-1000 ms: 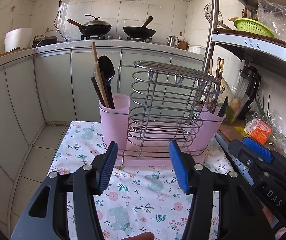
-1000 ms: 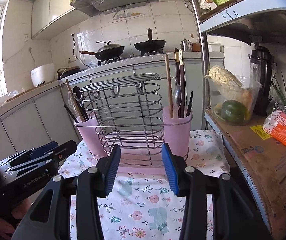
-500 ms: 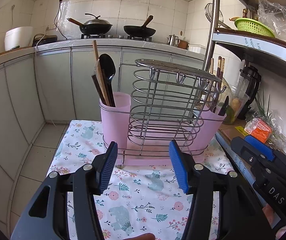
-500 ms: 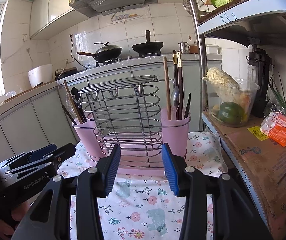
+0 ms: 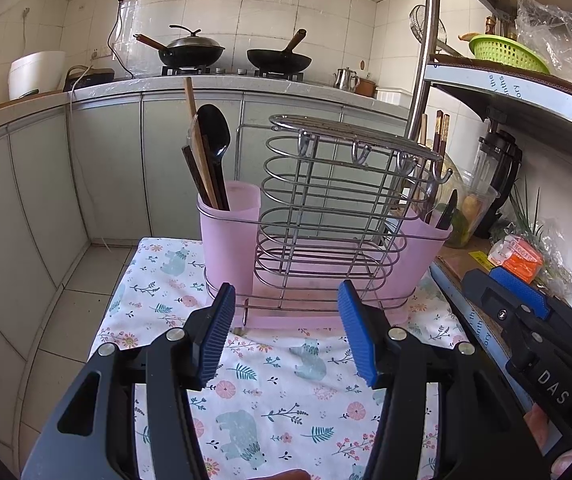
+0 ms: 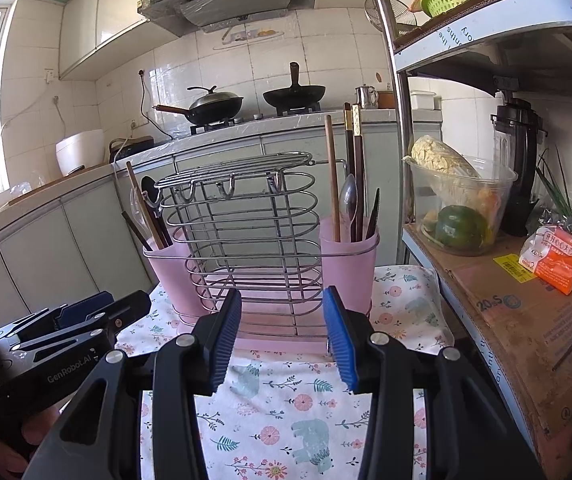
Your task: Organize utensils
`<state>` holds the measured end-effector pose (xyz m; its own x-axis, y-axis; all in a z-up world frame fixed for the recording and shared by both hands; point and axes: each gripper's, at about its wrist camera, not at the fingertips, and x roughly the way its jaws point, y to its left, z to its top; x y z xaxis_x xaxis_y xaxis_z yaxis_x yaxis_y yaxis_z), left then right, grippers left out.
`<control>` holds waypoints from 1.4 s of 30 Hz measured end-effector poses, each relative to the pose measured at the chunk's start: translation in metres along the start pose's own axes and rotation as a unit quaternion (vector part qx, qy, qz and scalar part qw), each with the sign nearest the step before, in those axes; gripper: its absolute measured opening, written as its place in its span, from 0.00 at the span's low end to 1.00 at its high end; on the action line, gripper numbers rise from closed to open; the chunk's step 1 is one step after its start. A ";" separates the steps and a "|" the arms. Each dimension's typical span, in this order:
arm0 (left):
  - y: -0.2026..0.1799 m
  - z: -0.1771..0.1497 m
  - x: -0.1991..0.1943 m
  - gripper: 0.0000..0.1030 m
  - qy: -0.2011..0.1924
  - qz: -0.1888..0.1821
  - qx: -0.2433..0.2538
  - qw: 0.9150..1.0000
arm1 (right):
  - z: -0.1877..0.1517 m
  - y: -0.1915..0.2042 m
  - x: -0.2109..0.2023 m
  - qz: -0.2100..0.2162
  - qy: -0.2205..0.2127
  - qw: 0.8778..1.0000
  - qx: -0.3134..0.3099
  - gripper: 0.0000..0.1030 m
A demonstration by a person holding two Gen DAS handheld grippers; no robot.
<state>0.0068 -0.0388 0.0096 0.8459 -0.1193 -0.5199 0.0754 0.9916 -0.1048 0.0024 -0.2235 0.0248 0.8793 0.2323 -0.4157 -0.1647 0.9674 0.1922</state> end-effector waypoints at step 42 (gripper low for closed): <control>-0.003 -0.004 0.004 0.52 0.004 -0.003 0.002 1.000 | 0.000 0.000 0.003 -0.004 0.001 1.000 -0.002 0.41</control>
<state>0.0084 -0.0421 0.0047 0.8407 -0.1260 -0.5266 0.0826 0.9910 -0.1053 0.0051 -0.2230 0.0229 0.8796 0.2239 -0.4197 -0.1589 0.9699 0.1844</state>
